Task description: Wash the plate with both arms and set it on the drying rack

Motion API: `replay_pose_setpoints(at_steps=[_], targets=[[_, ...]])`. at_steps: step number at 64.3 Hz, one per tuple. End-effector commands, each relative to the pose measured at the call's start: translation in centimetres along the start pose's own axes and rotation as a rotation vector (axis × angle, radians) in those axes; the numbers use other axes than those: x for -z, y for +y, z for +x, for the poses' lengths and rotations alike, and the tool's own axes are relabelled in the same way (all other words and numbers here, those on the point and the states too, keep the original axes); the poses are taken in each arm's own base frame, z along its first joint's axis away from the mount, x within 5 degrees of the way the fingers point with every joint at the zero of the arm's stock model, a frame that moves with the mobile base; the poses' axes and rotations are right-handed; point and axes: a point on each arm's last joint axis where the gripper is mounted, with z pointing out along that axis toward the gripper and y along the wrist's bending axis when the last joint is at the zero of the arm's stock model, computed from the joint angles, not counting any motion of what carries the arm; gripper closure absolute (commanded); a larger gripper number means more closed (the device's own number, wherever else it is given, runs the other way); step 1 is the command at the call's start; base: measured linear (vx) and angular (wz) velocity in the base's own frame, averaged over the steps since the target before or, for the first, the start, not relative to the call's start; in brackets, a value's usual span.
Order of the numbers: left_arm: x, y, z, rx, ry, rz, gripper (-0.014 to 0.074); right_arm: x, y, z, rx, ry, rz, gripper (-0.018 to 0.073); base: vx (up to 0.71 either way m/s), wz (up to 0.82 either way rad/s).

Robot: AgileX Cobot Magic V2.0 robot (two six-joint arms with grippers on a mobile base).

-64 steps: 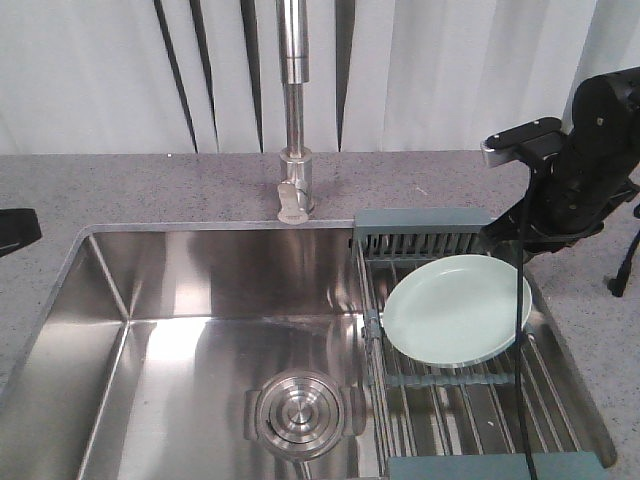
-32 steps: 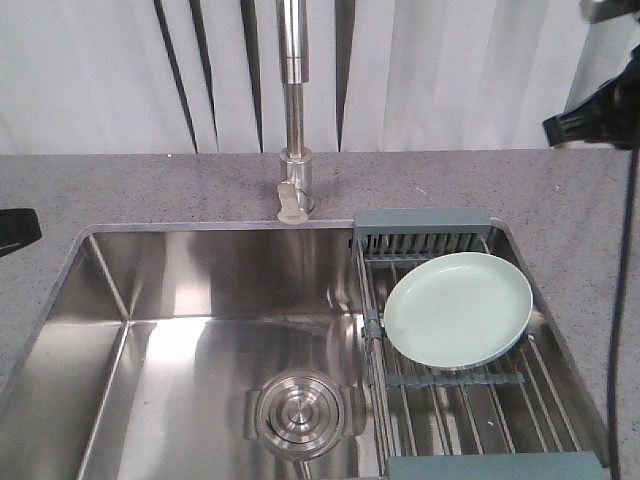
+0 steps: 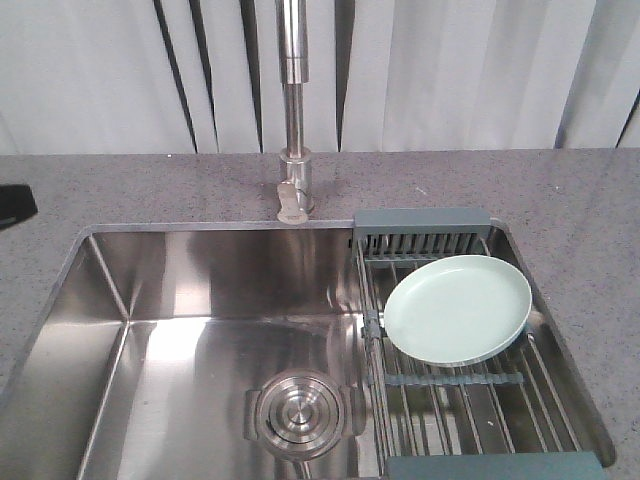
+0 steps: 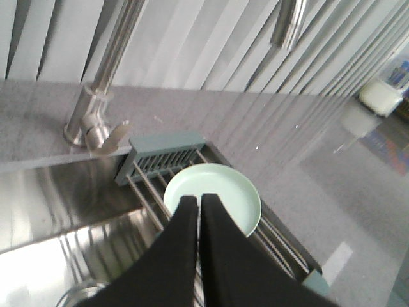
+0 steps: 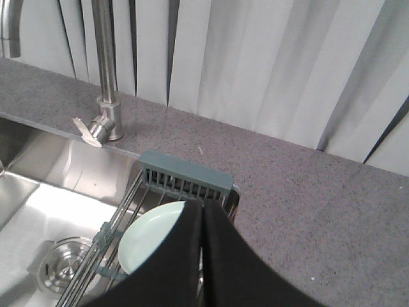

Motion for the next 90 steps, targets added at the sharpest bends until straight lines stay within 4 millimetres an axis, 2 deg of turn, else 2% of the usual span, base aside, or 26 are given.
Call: replay_pose_setpoints(at_steps=[1, 11, 19, 26, 34, 43, 56, 77, 90], targets=[[0.0, -1.2, -3.1, -0.015, -0.098, 0.087, 0.0603, 1.6, 0.2, 0.0, 0.017, -0.053, 0.012, 0.0566, 0.0, 0.0], [-0.6, -0.3, -7.3, -0.072, -0.119, 0.091, 0.0603, 1.6, 0.6, 2.2, 0.028, -0.019, 0.005, 0.0566, 0.0, 0.0], [-2.0, 1.1, -9.5, -0.08, -0.11, 0.113, 0.0603, 0.8, 1.0, 4.0, 0.022, 0.019, -0.003, 0.0566, 0.0, 0.0], [-4.5, 2.1, -10.8, -0.063, -0.088, 0.176, 0.0603, 0.4, 1.1, 5.2, 0.019, 0.014, 0.0, 0.0566, 0.0, 0.0], [-8.4, 3.2, -11.0, -0.017, -0.057, 0.232, 0.0603, 0.6, 1.3, 5.8, 0.019, 0.008, 0.001, 0.0566, 0.0, 0.0], [-13.2, 5.0, -9.9, 0.044, 0.01, 0.259, 0.0603, 1.1, 1.4, 5.9, 0.02, -0.007, 0.005, 0.0566, 0.0, 0.0], [-19.1, 6.6, -5.8, 0.15, 0.161, 0.33, 0.0603, 1.1, 1.4, 5.9, 0.02, -0.011, 0.006, 0.0566, 0.0, 0.0], [-24.3, 6.8, -0.7, 0.236, 0.304, 0.378, 0.0603, 1.1, 1.4, 5.9, 0.02, -0.012, 0.006, 0.0566, 0.0, 0.0], [-25.8, 7.0, 0.6, 0.277, 0.314, 0.367, 0.0603, 1.1, 1.4, 5.9, 0.021, -0.011, 0.007, 0.0566, 0.0, 0.0]])
